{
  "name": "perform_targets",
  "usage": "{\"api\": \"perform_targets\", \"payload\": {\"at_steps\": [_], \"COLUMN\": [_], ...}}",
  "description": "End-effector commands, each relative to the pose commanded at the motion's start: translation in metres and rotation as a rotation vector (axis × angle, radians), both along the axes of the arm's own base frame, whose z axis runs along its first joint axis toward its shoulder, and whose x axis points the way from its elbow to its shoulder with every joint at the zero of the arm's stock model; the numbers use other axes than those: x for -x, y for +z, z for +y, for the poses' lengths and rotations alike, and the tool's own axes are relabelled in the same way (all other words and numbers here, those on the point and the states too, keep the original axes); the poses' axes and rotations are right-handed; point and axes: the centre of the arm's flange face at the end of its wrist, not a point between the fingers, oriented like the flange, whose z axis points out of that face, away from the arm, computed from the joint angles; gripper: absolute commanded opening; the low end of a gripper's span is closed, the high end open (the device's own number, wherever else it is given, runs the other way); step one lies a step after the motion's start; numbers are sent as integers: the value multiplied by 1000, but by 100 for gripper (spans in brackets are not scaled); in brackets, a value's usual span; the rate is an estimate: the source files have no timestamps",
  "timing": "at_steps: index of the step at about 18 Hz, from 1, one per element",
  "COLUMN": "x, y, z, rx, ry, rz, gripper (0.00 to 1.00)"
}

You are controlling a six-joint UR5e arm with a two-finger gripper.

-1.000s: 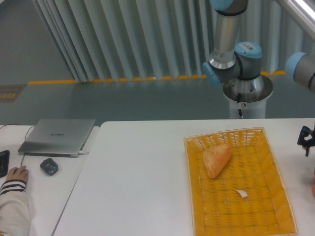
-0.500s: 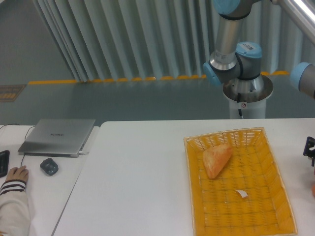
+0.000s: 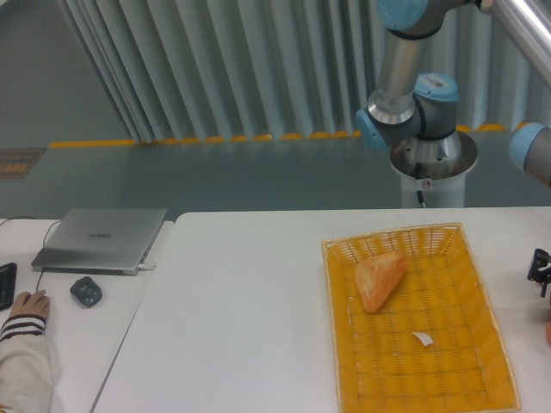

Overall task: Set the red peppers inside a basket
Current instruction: 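Grasp the red bell pepper beside the basket with the gripper, then carry the red pepper over the yellow basket and lower it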

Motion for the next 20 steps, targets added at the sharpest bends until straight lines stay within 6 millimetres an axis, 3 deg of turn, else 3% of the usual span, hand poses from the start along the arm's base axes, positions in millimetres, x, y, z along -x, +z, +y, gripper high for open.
{"api": "perform_targets", "payload": {"at_steps": [3, 8, 10, 15, 20], "x": [1, -1, -4, -8, -49], "y": [-3, -3, -2, 12, 56], "z": [1, 3, 3, 0, -4], "rx": [0, -3, -3, -15, -17], "ry": [-3, -6, -9, -17, -54], "rz": [0, -1, -1, 9, 13], "gripper": [99, 66, 59, 55, 55]}}
